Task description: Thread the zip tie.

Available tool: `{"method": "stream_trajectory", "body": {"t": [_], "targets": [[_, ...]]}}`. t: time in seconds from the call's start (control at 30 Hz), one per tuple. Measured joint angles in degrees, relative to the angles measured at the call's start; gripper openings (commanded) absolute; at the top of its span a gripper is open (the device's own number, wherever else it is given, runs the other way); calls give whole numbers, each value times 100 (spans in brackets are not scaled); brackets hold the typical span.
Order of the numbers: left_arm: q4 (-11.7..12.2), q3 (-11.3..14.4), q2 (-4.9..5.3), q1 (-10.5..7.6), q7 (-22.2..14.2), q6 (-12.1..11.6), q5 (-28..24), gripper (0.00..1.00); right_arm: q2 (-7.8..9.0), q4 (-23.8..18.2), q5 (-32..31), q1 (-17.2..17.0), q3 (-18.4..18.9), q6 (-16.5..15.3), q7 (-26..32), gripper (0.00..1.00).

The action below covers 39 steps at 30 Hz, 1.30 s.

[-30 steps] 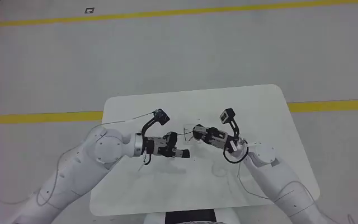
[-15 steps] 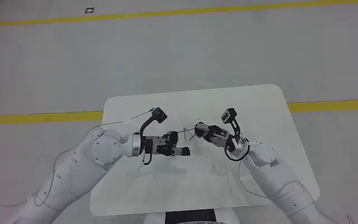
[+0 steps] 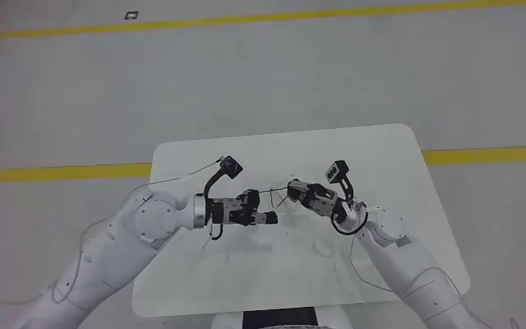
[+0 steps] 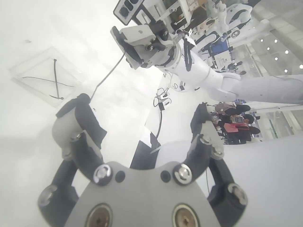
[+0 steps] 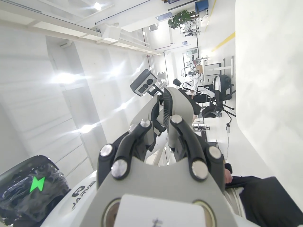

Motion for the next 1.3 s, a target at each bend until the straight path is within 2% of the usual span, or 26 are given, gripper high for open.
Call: {"method": "stream_trajectory", "body": {"t": [0.23, 0.57, 0.73, 0.9, 1.2, 1.3], "targets": [[-92, -60, -24, 66, 186, 0, 62, 100, -25, 61, 227, 18, -77, 336, 181, 0], [-102, -41, -36, 72, 224, 0, 41, 100, -39, 86, 283, 31, -86, 305, 151, 0], [67, 0, -74, 86, 477, 0, 150, 100, -64, 13, 334, 5, -149, 391, 52, 0], [178, 12, -89, 64, 456, 0, 284, 100, -78, 58, 426, 43, -176, 492, 210, 0], [126, 69, -137, -3, 556, 0, 354, 100, -103, 136, 492, 90, -227, 628, 362, 0], [102, 127, -152, -38, 491, 0, 391, 100, -113, 151, 523, 103, -242, 629, 362, 0]]}}
